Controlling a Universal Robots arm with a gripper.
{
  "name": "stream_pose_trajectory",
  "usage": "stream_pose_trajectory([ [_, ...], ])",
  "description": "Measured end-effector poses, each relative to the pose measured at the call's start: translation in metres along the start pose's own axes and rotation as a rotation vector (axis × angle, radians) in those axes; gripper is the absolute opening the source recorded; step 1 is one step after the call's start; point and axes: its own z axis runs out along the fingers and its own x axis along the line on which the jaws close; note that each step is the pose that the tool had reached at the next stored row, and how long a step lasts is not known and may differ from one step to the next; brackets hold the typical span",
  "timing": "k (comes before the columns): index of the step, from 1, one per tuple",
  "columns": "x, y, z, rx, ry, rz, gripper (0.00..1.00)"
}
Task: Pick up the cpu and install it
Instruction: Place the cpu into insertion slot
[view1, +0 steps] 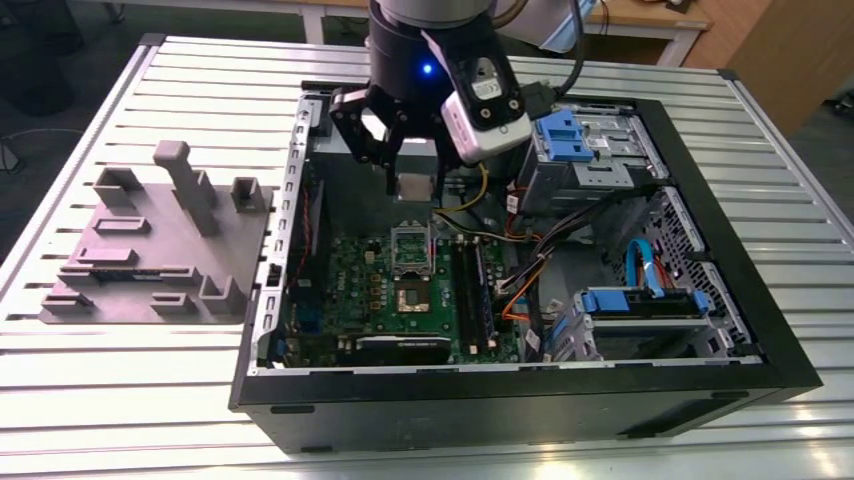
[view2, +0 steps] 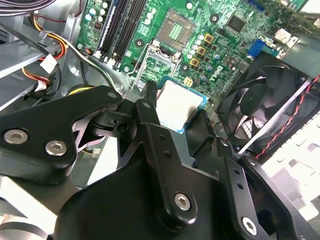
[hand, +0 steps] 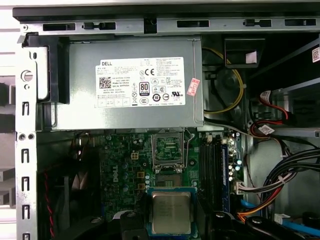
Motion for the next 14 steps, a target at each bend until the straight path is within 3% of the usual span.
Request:
stream_pose_trajectory([
  [14, 0.0000, -0.0004, 0.0033, 0.0000, 0.0000, 0.000, 0.47],
])
